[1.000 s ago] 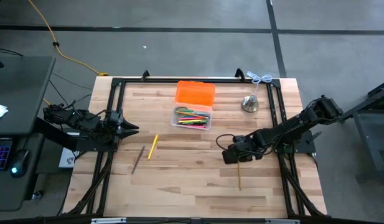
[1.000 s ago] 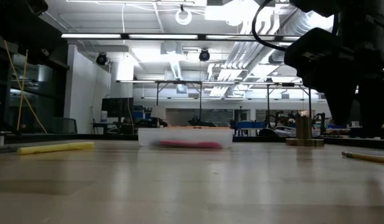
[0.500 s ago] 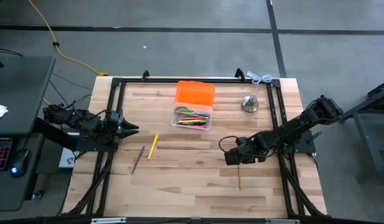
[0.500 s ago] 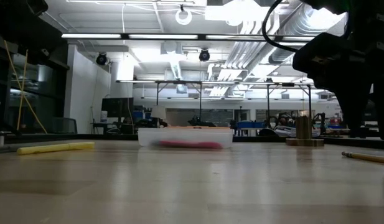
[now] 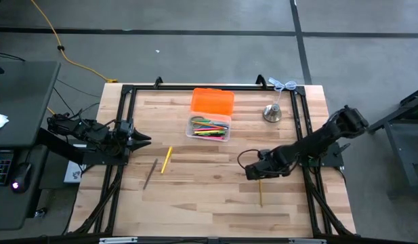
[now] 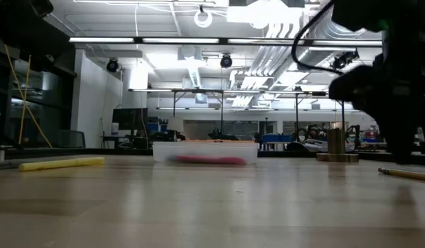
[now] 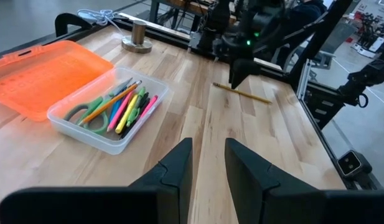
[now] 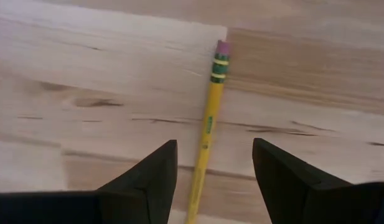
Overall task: Pick & place school supplies into a supply box
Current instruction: Put the yellow pencil into the transparent supply box
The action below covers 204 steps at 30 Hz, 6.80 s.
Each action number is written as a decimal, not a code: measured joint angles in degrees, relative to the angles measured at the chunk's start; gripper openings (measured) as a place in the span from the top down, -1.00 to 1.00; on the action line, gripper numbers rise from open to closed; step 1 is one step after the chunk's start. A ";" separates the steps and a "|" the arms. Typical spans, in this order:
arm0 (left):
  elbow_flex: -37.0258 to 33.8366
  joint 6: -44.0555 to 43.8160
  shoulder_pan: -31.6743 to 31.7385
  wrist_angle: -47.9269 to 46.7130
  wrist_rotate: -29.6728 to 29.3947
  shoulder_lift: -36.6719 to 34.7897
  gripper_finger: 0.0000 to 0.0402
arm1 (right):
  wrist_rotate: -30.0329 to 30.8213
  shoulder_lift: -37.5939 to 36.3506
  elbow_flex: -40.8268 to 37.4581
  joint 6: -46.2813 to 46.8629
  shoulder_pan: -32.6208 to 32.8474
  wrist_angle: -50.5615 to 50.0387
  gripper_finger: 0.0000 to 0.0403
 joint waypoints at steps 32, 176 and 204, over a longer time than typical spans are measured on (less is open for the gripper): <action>0.00 0.00 -0.01 -0.36 -1.46 0.00 0.39 | 0.00 9.02 2.51 1.11 -0.52 -0.39 0.08; 0.00 -0.04 -0.01 -0.25 -2.40 0.02 0.39 | 14.03 9.15 45.13 -71.91 -30.12 4.62 1.00; 0.00 -0.22 0.01 -0.32 -2.54 0.02 0.39 | 7.02 16.26 45.11 -81.09 -33.02 11.49 1.00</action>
